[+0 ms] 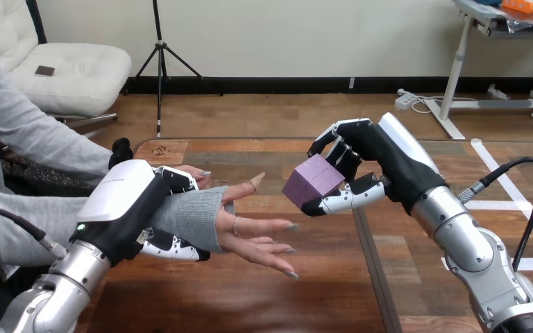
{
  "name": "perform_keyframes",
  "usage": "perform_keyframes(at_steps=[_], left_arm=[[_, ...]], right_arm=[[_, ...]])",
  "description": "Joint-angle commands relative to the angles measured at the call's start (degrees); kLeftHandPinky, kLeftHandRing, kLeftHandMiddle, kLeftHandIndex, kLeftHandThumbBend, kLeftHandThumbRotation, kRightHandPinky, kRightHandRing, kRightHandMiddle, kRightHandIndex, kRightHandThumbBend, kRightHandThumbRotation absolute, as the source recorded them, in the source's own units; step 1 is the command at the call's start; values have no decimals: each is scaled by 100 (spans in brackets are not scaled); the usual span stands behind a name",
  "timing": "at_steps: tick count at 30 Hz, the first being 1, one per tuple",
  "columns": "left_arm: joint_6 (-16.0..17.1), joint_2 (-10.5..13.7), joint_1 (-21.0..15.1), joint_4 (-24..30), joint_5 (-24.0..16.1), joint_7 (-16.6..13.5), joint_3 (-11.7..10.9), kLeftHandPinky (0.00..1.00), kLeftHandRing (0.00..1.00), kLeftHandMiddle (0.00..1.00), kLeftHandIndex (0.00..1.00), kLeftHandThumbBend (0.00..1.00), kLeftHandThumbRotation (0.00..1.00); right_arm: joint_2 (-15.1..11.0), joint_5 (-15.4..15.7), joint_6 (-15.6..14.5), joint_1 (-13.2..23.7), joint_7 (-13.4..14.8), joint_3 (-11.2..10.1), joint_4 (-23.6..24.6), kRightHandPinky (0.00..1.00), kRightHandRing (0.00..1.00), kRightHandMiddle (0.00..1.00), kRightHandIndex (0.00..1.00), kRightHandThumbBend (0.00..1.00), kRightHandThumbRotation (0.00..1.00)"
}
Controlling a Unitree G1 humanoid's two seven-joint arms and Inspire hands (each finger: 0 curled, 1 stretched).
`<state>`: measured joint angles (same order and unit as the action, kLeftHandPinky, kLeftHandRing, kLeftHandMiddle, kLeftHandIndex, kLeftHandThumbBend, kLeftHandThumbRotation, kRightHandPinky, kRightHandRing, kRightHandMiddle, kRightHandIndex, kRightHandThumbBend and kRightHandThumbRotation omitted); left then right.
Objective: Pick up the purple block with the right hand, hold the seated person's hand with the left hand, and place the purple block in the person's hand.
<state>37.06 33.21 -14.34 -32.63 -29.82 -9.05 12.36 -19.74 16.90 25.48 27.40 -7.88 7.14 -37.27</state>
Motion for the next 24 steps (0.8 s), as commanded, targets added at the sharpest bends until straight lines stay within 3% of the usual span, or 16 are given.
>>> perform_keyframes(at_steps=[1,24], left_arm=[[87,-90,-267,386,180,72,-133,26,31,36,37,83,0],[151,-121,-366,245,116,260,-153,27,31,36,37,78,0]], right_arm=[[130,-91,33,550,-27,14,426,35,37,40,42,80,0],[257,-102,-349,438,-376,165,1016,32,35,39,43,79,0]])
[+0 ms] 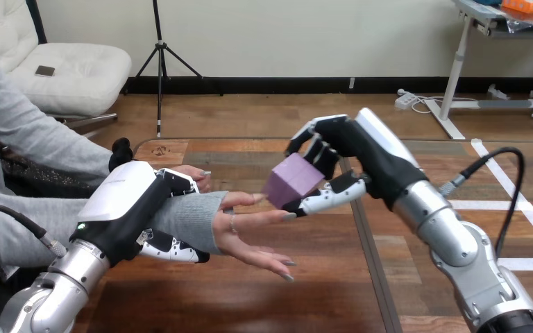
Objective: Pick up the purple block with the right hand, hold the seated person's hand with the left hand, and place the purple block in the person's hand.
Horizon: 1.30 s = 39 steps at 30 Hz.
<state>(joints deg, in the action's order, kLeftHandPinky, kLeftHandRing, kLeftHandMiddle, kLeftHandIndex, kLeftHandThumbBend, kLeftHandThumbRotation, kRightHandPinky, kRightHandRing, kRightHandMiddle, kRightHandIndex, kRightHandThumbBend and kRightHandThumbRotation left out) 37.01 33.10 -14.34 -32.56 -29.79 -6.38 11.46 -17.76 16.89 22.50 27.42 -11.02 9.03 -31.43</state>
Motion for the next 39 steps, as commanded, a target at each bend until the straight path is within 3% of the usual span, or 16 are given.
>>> perform_keyframes(at_steps=[1,39], left_arm=[[160,-113,-370,233,114,-6,-64,27,31,36,37,78,0],[186,-194,-465,163,49,-146,-115,25,30,34,36,75,0]], right_arm=[[63,-108,-60,431,-81,-19,456,32,35,39,43,79,0],[178,-185,-205,9,-539,74,1612,31,34,39,41,81,0]])
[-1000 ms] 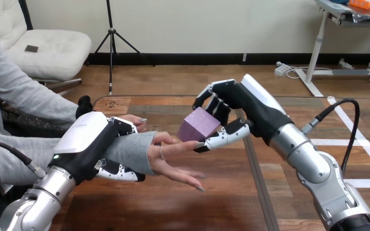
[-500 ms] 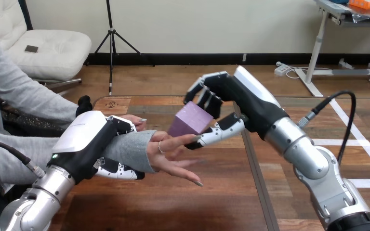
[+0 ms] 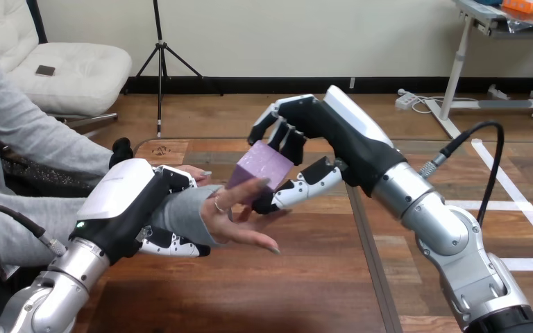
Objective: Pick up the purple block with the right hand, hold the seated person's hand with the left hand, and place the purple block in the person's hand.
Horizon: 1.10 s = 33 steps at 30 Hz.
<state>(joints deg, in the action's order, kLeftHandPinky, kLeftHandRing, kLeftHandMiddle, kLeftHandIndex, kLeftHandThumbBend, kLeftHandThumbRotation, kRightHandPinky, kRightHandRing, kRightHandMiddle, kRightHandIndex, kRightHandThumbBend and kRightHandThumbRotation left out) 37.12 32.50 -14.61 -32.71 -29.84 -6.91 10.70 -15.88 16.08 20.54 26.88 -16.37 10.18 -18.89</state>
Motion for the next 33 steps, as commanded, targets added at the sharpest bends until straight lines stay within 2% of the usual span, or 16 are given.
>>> perform_keyframes(at_steps=[1,33], left_arm=[[170,-135,-436,183,67,-81,-43,25,30,34,36,75,0],[73,-125,-351,331,-7,-204,-86,25,30,35,36,76,0]], right_arm=[[-14,-108,-7,55,-11,-39,372,31,34,39,41,81,0],[-82,-172,-21,-104,-180,-48,559,30,35,39,41,81,0]])
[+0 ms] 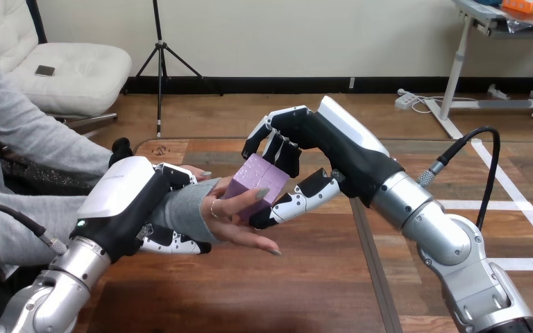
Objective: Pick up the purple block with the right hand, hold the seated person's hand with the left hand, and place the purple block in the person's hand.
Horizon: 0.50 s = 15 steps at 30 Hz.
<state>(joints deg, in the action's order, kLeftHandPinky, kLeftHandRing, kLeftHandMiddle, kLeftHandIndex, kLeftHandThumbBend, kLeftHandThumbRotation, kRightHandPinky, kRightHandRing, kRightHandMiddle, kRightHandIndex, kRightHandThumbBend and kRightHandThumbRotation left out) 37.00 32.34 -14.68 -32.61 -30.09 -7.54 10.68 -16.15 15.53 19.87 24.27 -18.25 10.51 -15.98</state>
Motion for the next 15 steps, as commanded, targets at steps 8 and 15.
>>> perform_keyframes(at_steps=[8,15], left_arm=[[91,-113,-331,320,20,-163,-85,25,30,35,36,75,0],[95,-108,-316,323,12,-177,-85,25,30,35,36,75,0]], right_arm=[[-81,-98,68,160,-2,-75,225,30,35,39,41,81,0],[-84,-121,56,138,-24,-80,237,31,35,39,41,81,0]])
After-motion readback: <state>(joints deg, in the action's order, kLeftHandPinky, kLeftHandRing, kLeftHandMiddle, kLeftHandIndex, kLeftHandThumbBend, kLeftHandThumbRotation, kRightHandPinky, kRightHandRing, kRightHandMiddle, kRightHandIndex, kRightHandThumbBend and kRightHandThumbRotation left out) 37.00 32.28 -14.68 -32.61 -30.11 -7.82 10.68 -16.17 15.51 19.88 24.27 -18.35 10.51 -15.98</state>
